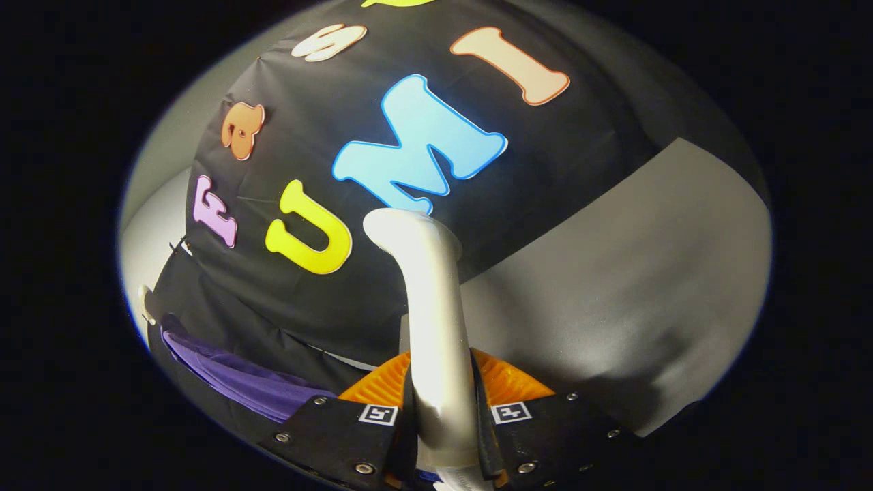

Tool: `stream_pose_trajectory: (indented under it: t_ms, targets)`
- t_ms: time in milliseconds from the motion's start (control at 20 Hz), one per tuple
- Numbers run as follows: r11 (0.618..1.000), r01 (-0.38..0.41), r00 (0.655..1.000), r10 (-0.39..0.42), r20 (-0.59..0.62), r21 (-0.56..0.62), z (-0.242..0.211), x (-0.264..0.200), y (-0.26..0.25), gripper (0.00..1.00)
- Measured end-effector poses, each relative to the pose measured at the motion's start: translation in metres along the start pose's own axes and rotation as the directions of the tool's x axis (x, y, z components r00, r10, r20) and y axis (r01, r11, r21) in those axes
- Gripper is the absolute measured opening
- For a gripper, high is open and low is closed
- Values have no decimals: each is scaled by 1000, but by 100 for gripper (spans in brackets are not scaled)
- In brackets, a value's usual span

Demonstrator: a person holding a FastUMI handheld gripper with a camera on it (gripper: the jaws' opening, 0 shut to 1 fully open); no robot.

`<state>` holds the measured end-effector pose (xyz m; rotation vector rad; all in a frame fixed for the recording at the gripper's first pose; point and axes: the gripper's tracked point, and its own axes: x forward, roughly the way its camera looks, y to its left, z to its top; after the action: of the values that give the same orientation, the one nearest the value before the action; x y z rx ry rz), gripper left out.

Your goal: Iron the clothes twice with a garment steamer, once on the left side and once on the right side.

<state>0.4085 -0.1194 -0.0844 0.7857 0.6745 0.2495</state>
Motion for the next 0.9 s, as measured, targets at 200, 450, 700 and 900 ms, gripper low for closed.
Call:
stream_pose_trajectory:
  t_ms: [200,450,700,900]
  targets:
    - [997,-26,997,30,68,-67,-22,-43,46,35]
    - [982,14,988,15,154,-187,-66,-92,86,35]
    - [958,35,969,37,243,-286,-118,-146,125,35]
    - [928,66,945,60,323,-367,-149,-180,158,35]
